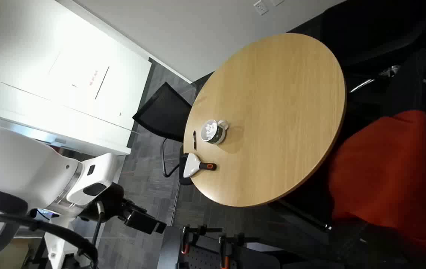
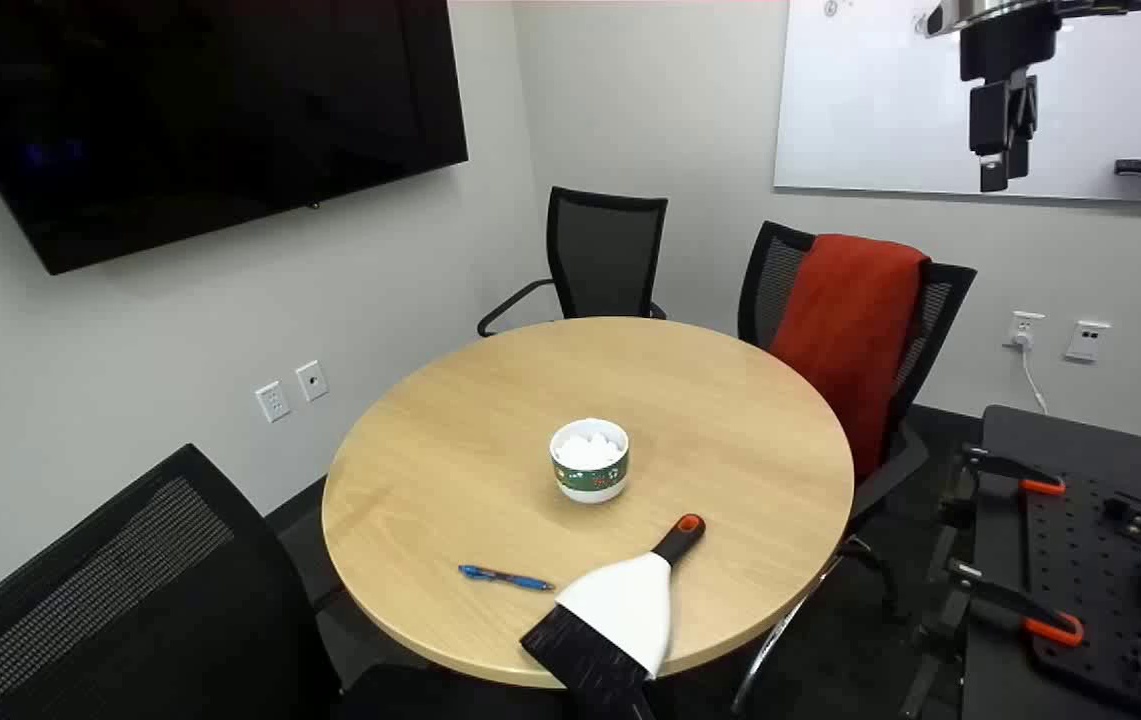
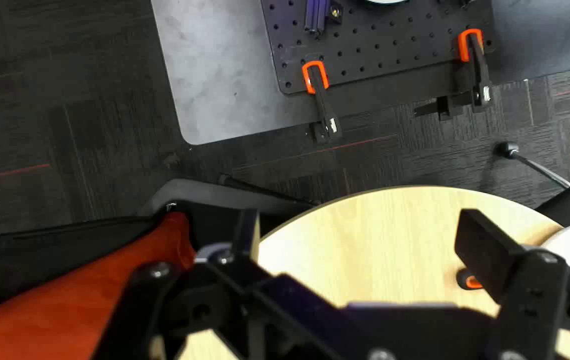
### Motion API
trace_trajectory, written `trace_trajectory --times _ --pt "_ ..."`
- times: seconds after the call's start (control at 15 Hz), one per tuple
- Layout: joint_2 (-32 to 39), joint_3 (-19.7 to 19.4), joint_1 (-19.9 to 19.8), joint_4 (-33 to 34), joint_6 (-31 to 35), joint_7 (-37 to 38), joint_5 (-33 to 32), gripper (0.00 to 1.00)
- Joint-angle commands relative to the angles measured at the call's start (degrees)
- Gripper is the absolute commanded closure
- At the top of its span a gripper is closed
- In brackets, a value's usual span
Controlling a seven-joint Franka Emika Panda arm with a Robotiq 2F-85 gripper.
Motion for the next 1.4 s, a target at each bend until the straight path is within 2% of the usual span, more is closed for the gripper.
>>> trace_trajectory --times 0.0,1.0,1.2,1.33 --pt "0.1 0.2 -0.3 0.2 -0.1 -0.2 0.1 0.0" --pt "0.1 0.2 -0.3 0.2 -0.1 -0.2 0.1 0.0" --pt "2.4 -1.0 -1.2 2.7 5.5 0.4 -0.4 0.0" --pt "4.4 -2.9 -1.9 5.3 11.7 -0.9 -0.7 0.0"
